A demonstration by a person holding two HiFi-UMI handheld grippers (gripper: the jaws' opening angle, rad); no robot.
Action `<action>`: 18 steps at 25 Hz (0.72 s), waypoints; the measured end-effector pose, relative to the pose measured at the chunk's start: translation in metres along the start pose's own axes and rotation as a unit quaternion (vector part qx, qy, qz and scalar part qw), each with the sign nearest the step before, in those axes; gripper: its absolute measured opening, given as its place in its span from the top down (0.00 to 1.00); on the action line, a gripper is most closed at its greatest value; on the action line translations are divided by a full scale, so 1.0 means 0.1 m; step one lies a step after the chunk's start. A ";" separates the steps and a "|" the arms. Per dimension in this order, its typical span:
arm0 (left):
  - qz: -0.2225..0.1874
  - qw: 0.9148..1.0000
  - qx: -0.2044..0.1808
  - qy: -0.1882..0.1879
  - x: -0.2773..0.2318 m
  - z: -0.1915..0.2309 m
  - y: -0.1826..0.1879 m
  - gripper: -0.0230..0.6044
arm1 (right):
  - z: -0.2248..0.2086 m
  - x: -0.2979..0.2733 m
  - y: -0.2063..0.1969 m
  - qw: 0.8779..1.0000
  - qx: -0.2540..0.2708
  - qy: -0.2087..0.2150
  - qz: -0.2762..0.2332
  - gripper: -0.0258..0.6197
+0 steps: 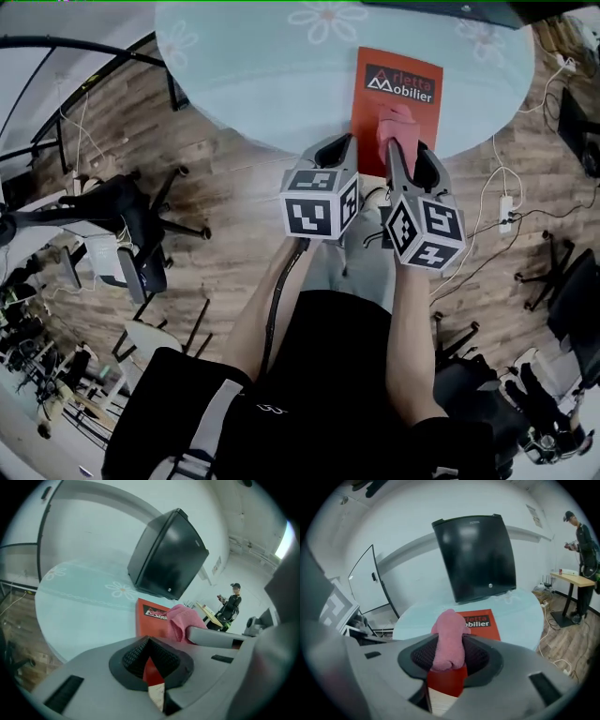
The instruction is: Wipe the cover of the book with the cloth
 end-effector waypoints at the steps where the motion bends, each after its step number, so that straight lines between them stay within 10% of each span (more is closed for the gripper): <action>1: -0.004 1.000 0.012 0.011 0.03 0.10 0.00 0.94 | 0.06 -0.04 -0.01 1.000 0.002 0.011 0.002 0.72; 9: -0.013 0.996 0.061 0.071 0.28 0.42 -0.21 0.94 | 0.43 -0.24 -0.28 0.994 0.004 0.102 0.041 0.72; 18: -0.010 0.996 0.055 0.065 0.38 0.01 -0.45 0.94 | 0.20 0.13 -0.41 0.993 -0.006 0.106 0.045 0.72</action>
Point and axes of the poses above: the fingertips, and each gripper's own axes: x backward along the fingers, z to its left, y out of its top, the point moved 10 cm from there along x, backward along the fingers, and after that the axes turned 10 degrees about y, right-handed, at the moved point
